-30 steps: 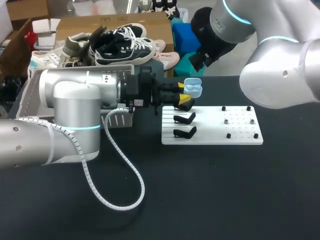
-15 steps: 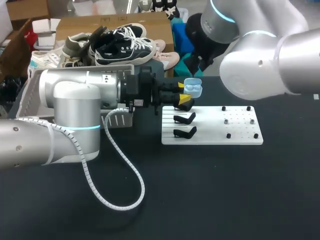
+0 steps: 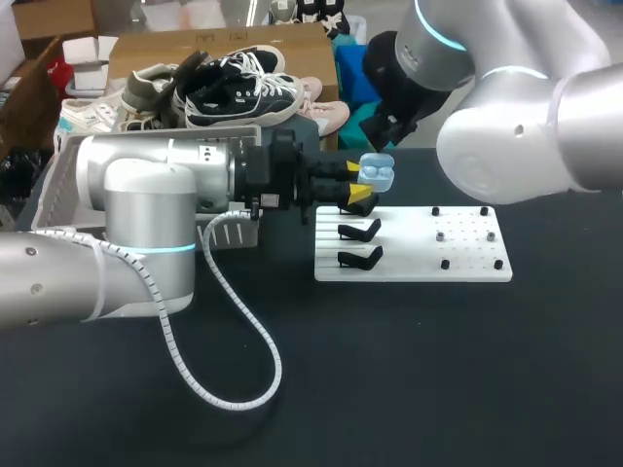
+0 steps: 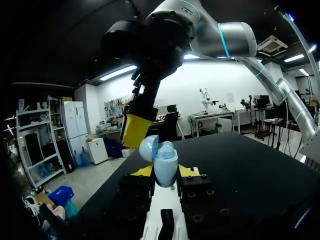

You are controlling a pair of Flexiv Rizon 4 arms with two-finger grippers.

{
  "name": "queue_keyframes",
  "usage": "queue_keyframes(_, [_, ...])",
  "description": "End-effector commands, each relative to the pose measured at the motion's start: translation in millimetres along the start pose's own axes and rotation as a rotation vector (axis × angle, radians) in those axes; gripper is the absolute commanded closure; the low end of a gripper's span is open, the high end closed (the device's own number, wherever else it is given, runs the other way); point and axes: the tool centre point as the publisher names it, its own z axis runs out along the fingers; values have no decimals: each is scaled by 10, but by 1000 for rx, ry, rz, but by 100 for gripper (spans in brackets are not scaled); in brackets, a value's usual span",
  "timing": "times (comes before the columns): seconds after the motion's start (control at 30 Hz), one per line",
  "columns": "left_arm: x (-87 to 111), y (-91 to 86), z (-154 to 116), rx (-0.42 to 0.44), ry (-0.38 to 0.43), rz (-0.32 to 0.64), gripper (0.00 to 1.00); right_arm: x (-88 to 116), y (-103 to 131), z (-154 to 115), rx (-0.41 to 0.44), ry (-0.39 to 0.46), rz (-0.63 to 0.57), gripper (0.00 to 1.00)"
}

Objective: Pick up each earbud case from the left stands, insert the matching earbuds, close the lid, and place the case in the box.

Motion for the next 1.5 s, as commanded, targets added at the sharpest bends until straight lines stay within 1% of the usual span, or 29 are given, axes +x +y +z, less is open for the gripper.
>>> queue_keyframes(0.03, [-7,2,-3,-4,-1,1,100,106,34,-51,10,-24,2,69])
queue_keyframes(0.23, [-7,2,-3,-4,-1,1,100,154,86,-88,7,-37,-6,69])
queue_keyframes(0.47, [-7,2,-3,-4,-1,1,100,213,68,-159,4,-56,8,69])
queue_keyframes(0.57, [-50,18,-107,-16,8,15,100,260,59,-221,5,-70,17,69])
queue_keyframes(0.77, [-151,38,-431,-88,40,38,100,354,45,-309,7,-91,36,69])
queue_keyframes(0.83, [-182,44,-573,-118,64,44,100,388,45,-324,8,-94,43,69])
queue_keyframes(0.87, [-185,48,-696,-150,72,44,100,407,50,-328,9,-95,47,69])
queue_keyframes(0.9, [-185,49,-762,-167,80,42,100,416,51,-328,9,-95,48,69])
queue_keyframes(0.93, [-171,49,-898,-193,86,36,100,436,49,-326,9,-94,53,69])
queue_keyframes(1.03, [-120,103,-1147,-232,125,4,100,466,46,-325,8,-91,63,69])
queue_keyframes(1.07, [-105,125,-1225,-256,147,-3,100,476,46,-326,7,-90,67,69])
queue_keyframes(1.1, [-79,157,-1290,-288,202,-18,100,489,51,-325,7,-90,69,69])
queue_keyframes(1.13, [-64,176,-1363,-288,172,-13,100,502,58,-322,8,-90,71,69])
queue_keyframes(1.17, [-38,206,-1438,-327,205,-38,100,516,68,-316,9,-89,73,69])
queue_keyframes(1.2, [-15,235,-1492,-336,230,-38,100,531,75,-312,8,-88,77,69])
queue_keyframes(1.3, [44,313,-1693,-360,218,-51,100,572,89,-299,5,-86,87,69])
queue_keyframes(1.33, [74,341,-1777,-383,222,-64,100,585,98,-293,5,-84,88,69])
queue_keyframes(1.43, [177,426,-1966,-409,268,-104,100,621,117,-275,5,-75,98,69])
queue_keyframes(1.47, [244,470,-2055,-412,274,-124,100,643,128,-259,7,-70,101,69])
queue_keyframes(1.5, [271,483,-2084,-418,293,-137,100,654,134,-251,7,-67,104,69])
